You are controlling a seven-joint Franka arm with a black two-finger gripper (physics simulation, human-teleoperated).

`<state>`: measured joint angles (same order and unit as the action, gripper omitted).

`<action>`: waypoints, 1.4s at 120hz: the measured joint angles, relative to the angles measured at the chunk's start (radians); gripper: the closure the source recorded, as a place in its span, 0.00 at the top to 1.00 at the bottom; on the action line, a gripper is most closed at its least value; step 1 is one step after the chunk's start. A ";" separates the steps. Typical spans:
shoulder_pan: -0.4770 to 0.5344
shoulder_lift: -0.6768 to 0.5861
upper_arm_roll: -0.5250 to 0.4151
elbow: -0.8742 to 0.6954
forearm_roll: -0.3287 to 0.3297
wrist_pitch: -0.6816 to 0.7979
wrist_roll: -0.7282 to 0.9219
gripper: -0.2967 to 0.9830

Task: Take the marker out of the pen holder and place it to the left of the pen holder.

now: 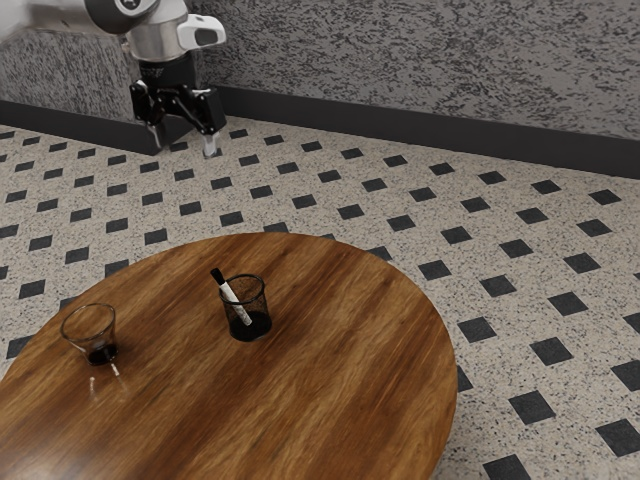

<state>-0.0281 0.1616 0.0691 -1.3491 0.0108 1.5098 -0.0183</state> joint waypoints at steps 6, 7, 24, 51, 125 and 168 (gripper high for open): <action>0.000 -0.004 -0.007 0.017 0.002 -0.007 -0.001 0.77; 0.000 -0.005 -0.008 0.018 0.002 -0.008 -0.001 0.77; -0.003 0.000 -0.013 0.019 0.001 -0.018 -0.002 0.77; -0.002 0.130 -0.014 -0.076 -0.015 0.058 -0.005 0.77; -0.002 0.124 0.026 -0.366 -0.162 0.325 0.008 0.77; -0.001 0.207 0.085 -0.337 -0.238 0.396 0.128 0.77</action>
<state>-0.0287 0.3683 0.1544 -1.6862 -0.2275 1.9053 0.1099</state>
